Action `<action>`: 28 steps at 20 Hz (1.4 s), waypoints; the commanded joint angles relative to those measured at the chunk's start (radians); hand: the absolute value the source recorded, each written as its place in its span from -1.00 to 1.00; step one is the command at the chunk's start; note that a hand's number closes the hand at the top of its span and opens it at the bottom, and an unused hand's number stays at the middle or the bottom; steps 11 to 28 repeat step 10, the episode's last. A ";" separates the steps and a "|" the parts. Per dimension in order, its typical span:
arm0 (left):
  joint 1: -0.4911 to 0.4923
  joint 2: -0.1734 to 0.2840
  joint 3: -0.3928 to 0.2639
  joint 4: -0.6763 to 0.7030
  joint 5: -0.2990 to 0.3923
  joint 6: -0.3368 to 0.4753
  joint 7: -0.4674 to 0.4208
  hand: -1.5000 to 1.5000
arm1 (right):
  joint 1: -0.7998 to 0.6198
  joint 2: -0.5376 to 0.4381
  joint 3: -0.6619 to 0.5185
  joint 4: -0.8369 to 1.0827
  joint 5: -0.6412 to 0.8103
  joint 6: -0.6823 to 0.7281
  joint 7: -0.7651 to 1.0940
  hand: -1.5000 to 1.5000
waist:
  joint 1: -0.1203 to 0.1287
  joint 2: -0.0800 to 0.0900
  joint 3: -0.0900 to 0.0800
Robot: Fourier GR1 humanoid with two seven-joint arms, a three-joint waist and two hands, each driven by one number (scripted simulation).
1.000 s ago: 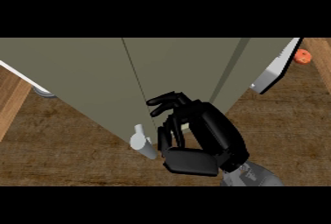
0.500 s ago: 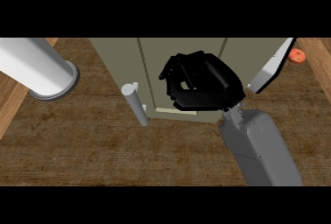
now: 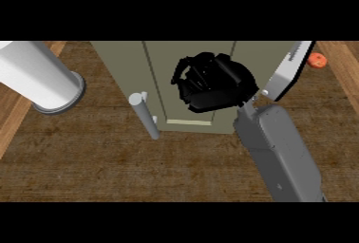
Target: Pick up the bottled water, place it into the cabinet and close the cabinet
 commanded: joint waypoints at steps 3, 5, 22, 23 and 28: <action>-0.035 0.022 0.010 -0.032 0.035 0.035 0.049 -1.00 | -0.193 0.034 -0.089 0.225 -0.010 -0.013 -0.027 1.00 | 0.032 0.036 -0.014; -0.052 0.025 -0.006 -0.027 0.020 0.028 0.059 -1.00 | -0.212 0.037 -0.037 0.187 -0.058 -0.038 0.012 1.00 | 0.039 0.035 -0.015; -0.083 0.014 -0.012 0.004 0.009 0.018 0.062 -1.00 | -0.169 0.035 -0.009 0.147 -0.052 -0.048 0.004 1.00 | 0.041 0.034 -0.016; -0.083 0.014 -0.012 0.004 0.009 0.018 0.062 -1.00 | -0.169 0.035 -0.009 0.147 -0.052 -0.048 0.004 1.00 | 0.041 0.034 -0.016; -0.083 0.014 -0.012 0.004 0.009 0.018 0.062 -1.00 | -0.169 0.035 -0.009 0.147 -0.052 -0.048 0.004 1.00 | 0.041 0.034 -0.016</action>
